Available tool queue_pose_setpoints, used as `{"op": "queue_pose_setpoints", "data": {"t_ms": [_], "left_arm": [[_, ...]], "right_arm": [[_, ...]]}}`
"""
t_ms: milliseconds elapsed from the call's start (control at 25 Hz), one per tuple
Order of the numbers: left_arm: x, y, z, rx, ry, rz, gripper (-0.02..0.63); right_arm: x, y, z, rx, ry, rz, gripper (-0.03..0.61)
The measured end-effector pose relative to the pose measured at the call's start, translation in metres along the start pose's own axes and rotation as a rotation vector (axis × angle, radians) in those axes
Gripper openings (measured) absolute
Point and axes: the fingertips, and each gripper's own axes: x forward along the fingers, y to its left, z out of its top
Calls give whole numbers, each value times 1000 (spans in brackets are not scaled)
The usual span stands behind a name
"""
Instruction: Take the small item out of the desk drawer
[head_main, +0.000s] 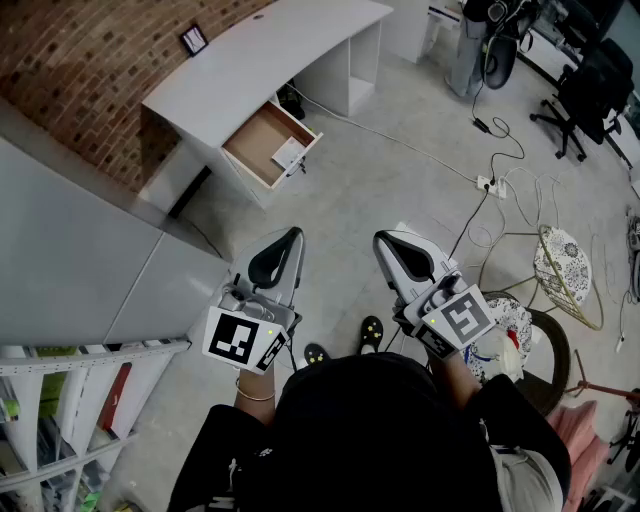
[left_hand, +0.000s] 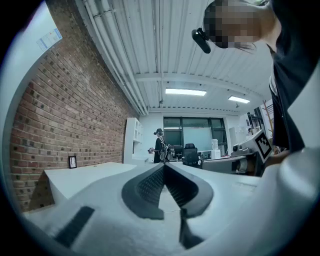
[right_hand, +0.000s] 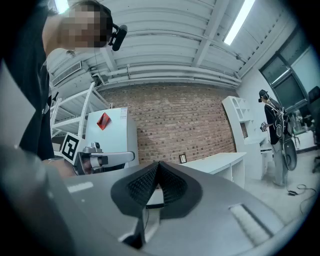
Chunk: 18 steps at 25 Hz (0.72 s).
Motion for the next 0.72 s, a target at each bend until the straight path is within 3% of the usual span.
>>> {"op": "queue_pose_setpoints", "data": {"t_ms": [200,360,720], "left_arm": [[5,-2,1,1,2,0,3],[12,-7,0,2,4,-6,3],[42,-28,-3,-18,4,-45,2]], "right_arm": [[-3,-4,1,-1,1,2,9],[-5,-6,5,-57,-5,2,9],[-33,-37,10,12,-54,0,11]]}}
